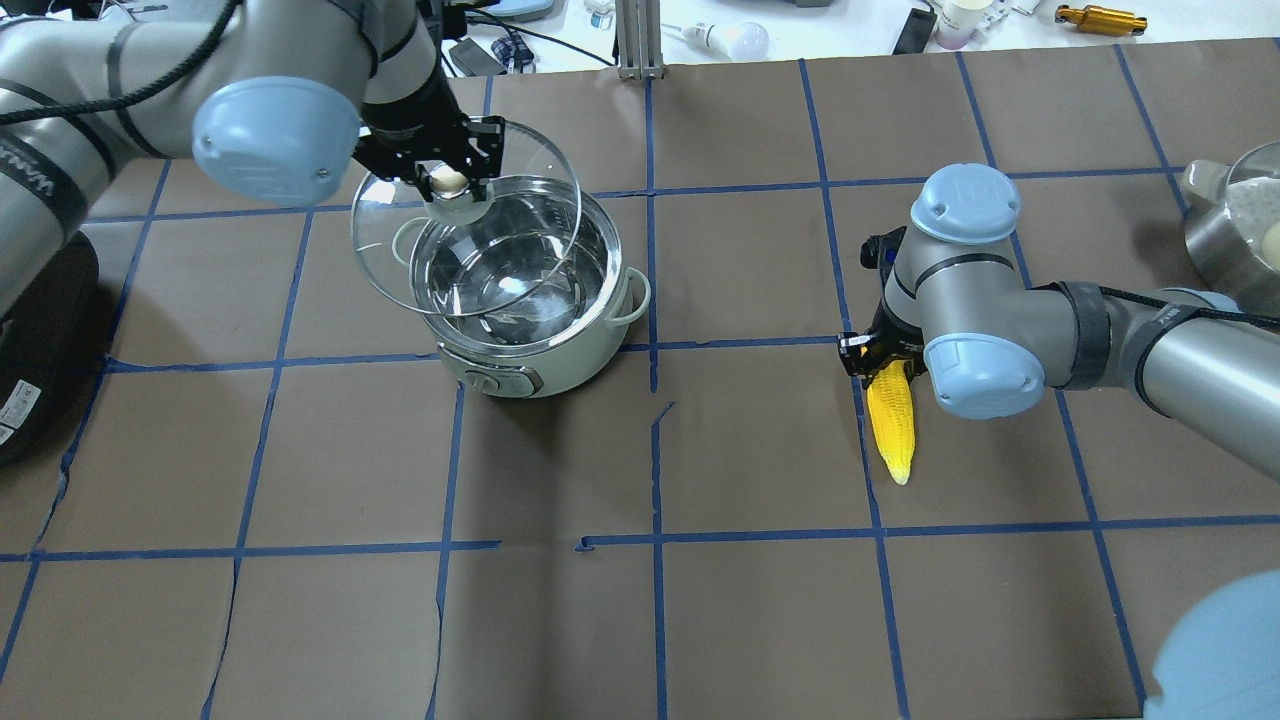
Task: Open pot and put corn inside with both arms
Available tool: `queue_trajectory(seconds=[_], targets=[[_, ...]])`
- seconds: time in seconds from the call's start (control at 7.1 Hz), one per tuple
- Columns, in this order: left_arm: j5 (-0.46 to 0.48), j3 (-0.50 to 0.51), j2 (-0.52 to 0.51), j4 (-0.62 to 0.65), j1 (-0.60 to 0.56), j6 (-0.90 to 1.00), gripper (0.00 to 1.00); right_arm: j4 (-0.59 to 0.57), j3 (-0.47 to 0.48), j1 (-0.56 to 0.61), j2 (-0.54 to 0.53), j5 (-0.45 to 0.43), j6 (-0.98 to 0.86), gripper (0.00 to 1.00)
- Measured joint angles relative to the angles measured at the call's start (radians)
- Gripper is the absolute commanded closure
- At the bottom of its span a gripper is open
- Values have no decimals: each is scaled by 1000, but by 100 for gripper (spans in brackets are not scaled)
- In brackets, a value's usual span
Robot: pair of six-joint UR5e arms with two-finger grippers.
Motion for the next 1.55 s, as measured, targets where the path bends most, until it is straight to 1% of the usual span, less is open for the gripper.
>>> queue_trajectory(seconds=[0.14,0.28,0.42,0.56,0.7,0.85,0.99,1.27,1.41,1.55], targets=[[-2,-3,17,-18,80,95,87,7,-24,1,-5,7,13,100],[-3,-6,26,-26,168,171,92,53,-84,6,-14,23,48,100],[-4,-16,18,-29,264,223,95,160,-188,26,-22,37,108,100],[-5,-45,0,-24,350,281,95,289,-316,66,-22,43,184,100],[-6,-92,-22,13,416,367,98,421,-466,128,-12,47,282,100],[-7,-128,-46,73,449,467,99,517,-607,199,17,51,387,100],[-8,-149,-78,121,462,569,99,565,-725,276,67,54,488,100],[-7,-179,-132,193,469,750,99,585,-927,413,213,54,629,100],[-7,-196,-146,228,471,790,99,585,-1000,469,279,50,651,100],[-7,-206,-156,248,474,804,99,580,-1044,507,324,49,654,99]])
